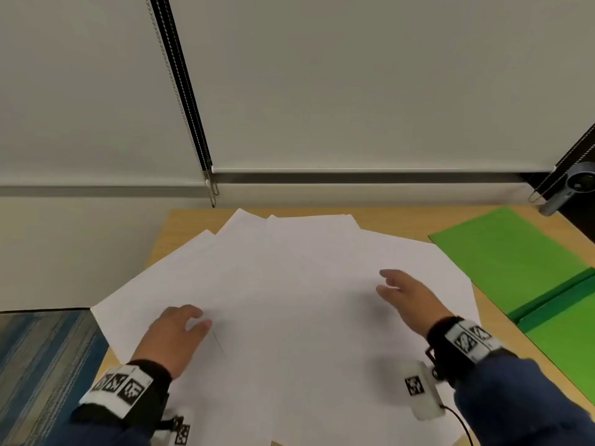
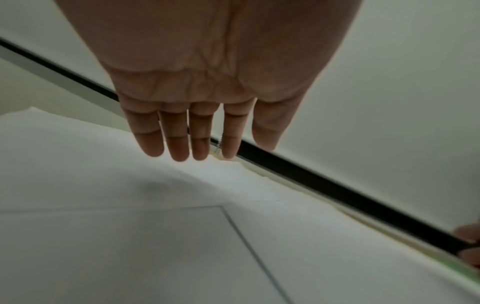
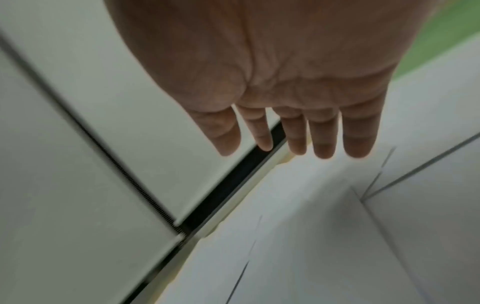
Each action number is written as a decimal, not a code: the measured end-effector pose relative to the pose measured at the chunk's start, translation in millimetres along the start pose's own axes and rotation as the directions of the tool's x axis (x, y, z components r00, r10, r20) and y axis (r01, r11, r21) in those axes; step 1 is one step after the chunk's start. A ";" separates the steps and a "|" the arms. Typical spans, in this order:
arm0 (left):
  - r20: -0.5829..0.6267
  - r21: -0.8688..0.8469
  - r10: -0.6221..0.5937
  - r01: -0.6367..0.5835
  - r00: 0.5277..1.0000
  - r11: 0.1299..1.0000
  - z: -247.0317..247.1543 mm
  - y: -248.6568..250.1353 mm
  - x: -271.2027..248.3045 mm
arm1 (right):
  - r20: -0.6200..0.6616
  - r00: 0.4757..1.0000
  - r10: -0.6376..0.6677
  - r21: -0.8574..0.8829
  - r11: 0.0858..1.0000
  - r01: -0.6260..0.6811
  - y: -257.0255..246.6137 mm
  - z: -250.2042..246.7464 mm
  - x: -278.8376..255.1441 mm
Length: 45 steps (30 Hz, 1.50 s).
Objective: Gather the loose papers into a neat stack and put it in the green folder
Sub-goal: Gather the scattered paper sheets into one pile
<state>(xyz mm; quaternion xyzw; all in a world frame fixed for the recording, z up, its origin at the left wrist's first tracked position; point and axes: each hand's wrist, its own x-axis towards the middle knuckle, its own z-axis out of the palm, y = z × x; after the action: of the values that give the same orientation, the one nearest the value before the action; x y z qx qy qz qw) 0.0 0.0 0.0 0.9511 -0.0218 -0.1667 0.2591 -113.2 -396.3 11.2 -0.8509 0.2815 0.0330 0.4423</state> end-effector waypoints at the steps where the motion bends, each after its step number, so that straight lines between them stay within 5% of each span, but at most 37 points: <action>1: -0.010 0.022 -0.016 0.017 1.000 1.000 -0.3 -3.0 7.9 | -0.041 0.998 0.045 0.046 0.998 -0.044 1.1 -0.1 15.2; 6: 0.136 0.221 -0.066 0.035 0.988 0.975 3.7 -8.6 16.7 | -0.108 0.955 0.278 0.063 0.960 -0.272 13.9 -9.0 74.4; 12: 0.157 0.373 -0.043 -0.019 0.987 0.928 14.2 -12.8 6.0 | 0.029 0.931 0.363 0.019 0.931 -0.364 -8.3 -5.0 103.3; 18: 0.120 0.377 -0.032 -0.016 0.992 0.926 14.8 -9.9 3.7 | 0.113 0.944 0.311 -0.113 0.948 -0.298 -32.5 10.2 120.3; 30: 0.158 0.346 -0.040 -0.017 0.987 0.938 6.4 -7.7 13.9 | 0.204 0.953 0.224 0.095 0.964 -0.247 -47.8 45.9 112.5; 37: -0.123 0.217 -0.254 0.275 0.959 0.937 -57.8 -63.1 110.4 | 0.191 0.949 0.250 0.238 0.926 -0.292 -3.1 44.3 101.1; 41: -0.003 0.046 -0.325 0.325 0.946 0.945 -69.4 -93.9 142.1 | 0.240 0.932 0.273 0.337 0.877 -0.344 2.1 41.9 82.1; 45: 0.042 0.305 -0.287 0.261 0.957 0.916 -72.4 -83.6 143.1 | 0.277 0.923 0.268 0.426 0.827 -0.368 2.7 41.7 73.7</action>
<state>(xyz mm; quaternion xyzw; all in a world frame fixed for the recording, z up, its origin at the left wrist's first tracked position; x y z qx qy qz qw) 155.0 89.1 -27.0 0.9647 0.0760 -0.2370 0.0866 -44.6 -398.5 -38.6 -0.6508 0.3721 0.1251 0.6499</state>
